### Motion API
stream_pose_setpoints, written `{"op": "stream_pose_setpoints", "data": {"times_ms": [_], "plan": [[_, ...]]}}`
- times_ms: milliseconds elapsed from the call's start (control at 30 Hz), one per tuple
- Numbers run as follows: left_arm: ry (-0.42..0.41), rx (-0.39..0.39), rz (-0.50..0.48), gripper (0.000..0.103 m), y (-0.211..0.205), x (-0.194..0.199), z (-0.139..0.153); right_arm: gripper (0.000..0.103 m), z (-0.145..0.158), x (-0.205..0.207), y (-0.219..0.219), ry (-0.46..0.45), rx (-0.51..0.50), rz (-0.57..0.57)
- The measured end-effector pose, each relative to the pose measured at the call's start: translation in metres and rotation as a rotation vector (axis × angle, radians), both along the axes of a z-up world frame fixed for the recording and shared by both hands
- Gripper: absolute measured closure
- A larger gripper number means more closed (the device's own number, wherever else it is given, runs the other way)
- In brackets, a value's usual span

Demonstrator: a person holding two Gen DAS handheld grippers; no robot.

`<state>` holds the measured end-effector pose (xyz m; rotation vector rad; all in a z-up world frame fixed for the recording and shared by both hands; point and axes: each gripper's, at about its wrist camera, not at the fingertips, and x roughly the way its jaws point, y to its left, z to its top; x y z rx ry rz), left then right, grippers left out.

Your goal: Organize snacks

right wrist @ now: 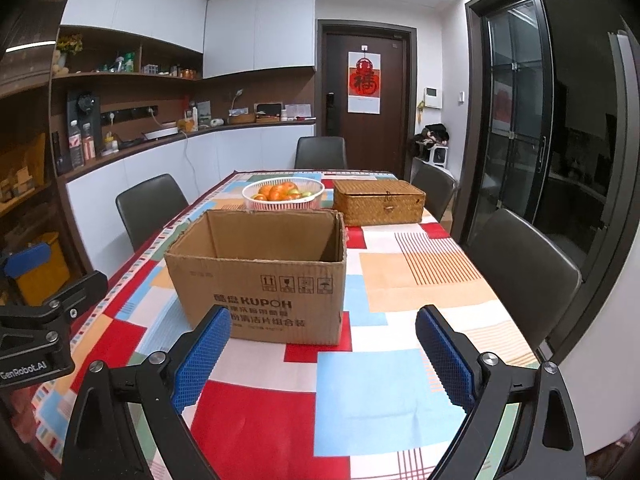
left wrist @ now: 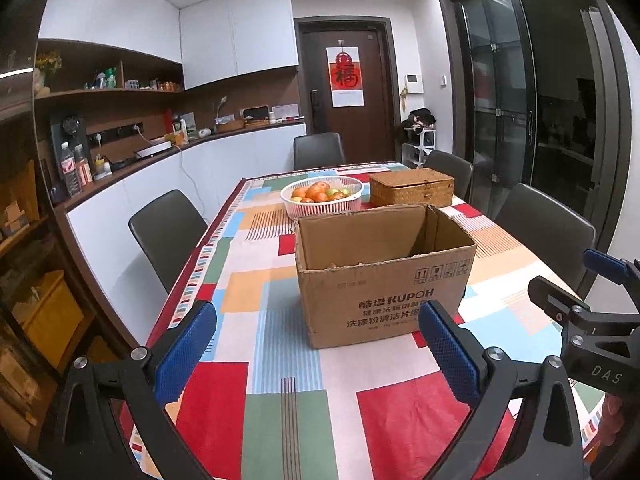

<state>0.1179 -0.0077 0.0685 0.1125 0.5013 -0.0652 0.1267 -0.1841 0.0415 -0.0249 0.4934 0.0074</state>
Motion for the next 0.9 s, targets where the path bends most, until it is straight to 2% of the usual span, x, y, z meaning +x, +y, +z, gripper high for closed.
{"op": "stream_pose_setpoints", "data": {"times_ms": [400,900], "plan": [[-0.032,-0.005,0.016,0.000,0.0021,-0.0056,0.0021,0.009,-0.0005,-0.0019,-0.0001,-0.008,-0.007,0.002],[-0.029,-0.001,0.017,0.000,0.0035,-0.0071,0.0014,0.009,-0.0008,-0.0017,-0.0016,-0.008,-0.005,0.003]]}}
